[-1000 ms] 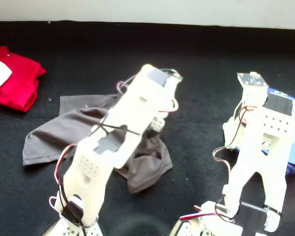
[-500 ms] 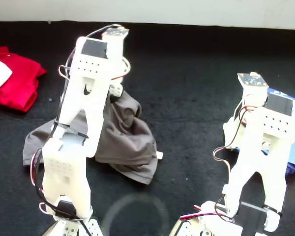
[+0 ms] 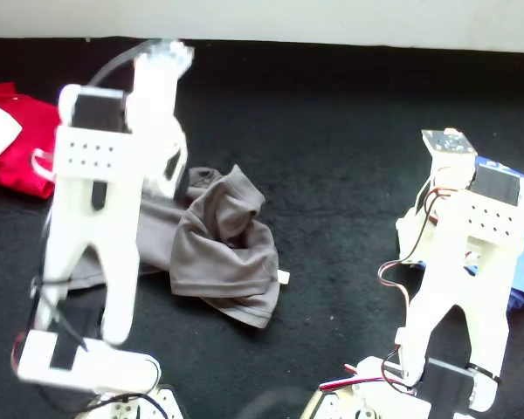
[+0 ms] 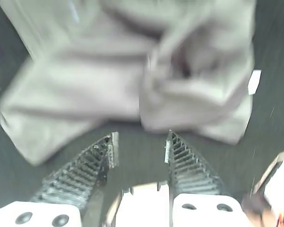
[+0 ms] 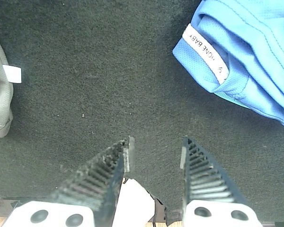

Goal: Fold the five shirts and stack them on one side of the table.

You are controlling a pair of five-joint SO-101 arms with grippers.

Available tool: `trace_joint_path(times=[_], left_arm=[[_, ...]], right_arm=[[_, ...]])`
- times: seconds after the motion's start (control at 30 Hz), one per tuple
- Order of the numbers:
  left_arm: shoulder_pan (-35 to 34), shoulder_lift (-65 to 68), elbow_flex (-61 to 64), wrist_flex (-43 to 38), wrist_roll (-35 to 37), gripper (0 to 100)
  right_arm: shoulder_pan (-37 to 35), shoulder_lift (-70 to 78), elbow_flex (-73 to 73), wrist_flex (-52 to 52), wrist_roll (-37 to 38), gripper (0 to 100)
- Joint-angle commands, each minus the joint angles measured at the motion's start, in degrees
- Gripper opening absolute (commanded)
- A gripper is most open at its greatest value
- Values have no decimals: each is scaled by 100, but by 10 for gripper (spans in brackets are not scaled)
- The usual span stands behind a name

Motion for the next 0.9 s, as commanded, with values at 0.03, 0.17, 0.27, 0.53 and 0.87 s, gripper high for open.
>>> trace_joint_path(times=[0.03, 0.17, 0.27, 0.53, 0.87], left_arm=[[-22, -1218, 2545, -220, -105, 171], [-31, -1429, 4022, -958, -105, 172], [-22, -1420, 4655, -1618, -105, 172], [-22, -1402, 5165, -2927, -97, 206], [127, -92, 4752, -3323, 185, 206]], right_arm=[[48, -215, 13, 75, 79, 166], [40, -215, 13, 75, 79, 166], [40, -215, 13, 75, 79, 166], [40, -215, 13, 75, 79, 166], [31, -215, 13, 75, 79, 166]])
